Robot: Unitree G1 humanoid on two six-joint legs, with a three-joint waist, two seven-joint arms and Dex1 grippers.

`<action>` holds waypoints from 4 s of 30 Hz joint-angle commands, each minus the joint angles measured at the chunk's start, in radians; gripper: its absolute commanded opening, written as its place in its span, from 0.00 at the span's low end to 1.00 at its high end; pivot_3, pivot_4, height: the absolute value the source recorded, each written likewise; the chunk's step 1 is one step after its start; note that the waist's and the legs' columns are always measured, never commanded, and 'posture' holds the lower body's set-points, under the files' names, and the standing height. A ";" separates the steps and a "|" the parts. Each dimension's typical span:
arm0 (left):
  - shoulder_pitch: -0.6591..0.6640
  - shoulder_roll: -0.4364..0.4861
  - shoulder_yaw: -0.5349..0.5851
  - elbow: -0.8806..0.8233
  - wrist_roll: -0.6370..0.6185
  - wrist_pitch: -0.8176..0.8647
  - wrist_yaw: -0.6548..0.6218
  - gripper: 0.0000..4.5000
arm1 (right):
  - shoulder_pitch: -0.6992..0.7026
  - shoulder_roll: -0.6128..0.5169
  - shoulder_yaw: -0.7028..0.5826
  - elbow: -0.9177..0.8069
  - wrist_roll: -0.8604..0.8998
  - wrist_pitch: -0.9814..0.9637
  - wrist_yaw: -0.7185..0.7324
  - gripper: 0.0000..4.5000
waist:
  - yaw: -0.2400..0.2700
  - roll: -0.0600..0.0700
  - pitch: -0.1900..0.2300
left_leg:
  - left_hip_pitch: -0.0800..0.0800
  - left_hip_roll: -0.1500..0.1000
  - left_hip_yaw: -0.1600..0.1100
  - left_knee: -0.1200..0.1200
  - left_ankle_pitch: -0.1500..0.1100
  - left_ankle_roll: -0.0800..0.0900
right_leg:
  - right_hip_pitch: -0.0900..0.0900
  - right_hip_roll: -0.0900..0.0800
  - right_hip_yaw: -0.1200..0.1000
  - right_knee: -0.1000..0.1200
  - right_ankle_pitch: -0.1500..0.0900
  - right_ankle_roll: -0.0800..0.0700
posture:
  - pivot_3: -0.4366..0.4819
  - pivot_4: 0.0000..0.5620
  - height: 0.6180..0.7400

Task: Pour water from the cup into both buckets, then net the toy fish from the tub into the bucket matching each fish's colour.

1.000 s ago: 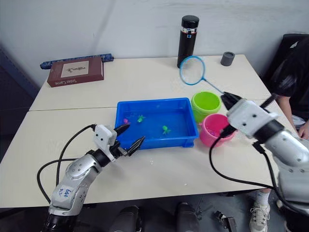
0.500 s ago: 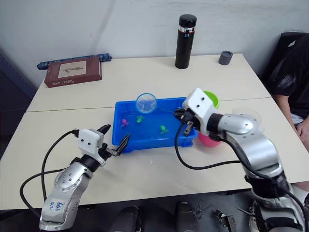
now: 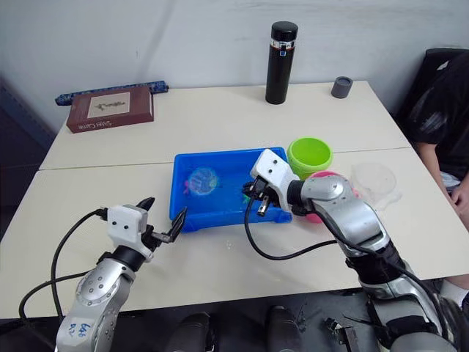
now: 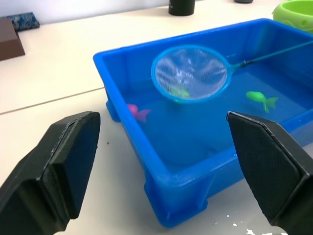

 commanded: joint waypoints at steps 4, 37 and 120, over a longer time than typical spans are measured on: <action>0.009 -0.006 0.004 -0.050 0.007 -0.014 0.007 0.99 | -0.028 0.012 0.038 0.017 -0.012 0.016 0.029 0.00 | -0.001 0.000 0.000 | 0.000 0.000 0.000 0.000 0.000 0.000 | 0.000 0.000 0.000 0.000 0.000 0.000 | 0.48 0.27 1.00; 0.004 -0.024 -0.012 -0.078 0.013 0.022 0.020 0.99 | -0.136 0.173 0.094 0.332 -0.115 -0.020 0.041 0.00 | -0.024 0.000 0.000 | 0.000 0.000 0.000 -0.002 0.000 0.000 | -0.001 -0.001 -0.001 0.000 0.000 -0.001 | 0.48 0.27 1.00; -0.401 0.070 -0.140 0.318 -0.151 -0.097 -0.468 0.99 | 0.775 -0.079 -1.071 -0.700 0.357 0.317 -0.187 0.00 | 0.005 0.000 0.000 | -0.008 -0.001 0.003 0.000 -0.003 0.004 | 0.000 -0.001 -0.006 -0.010 0.001 0.002 | 0.48 0.27 1.00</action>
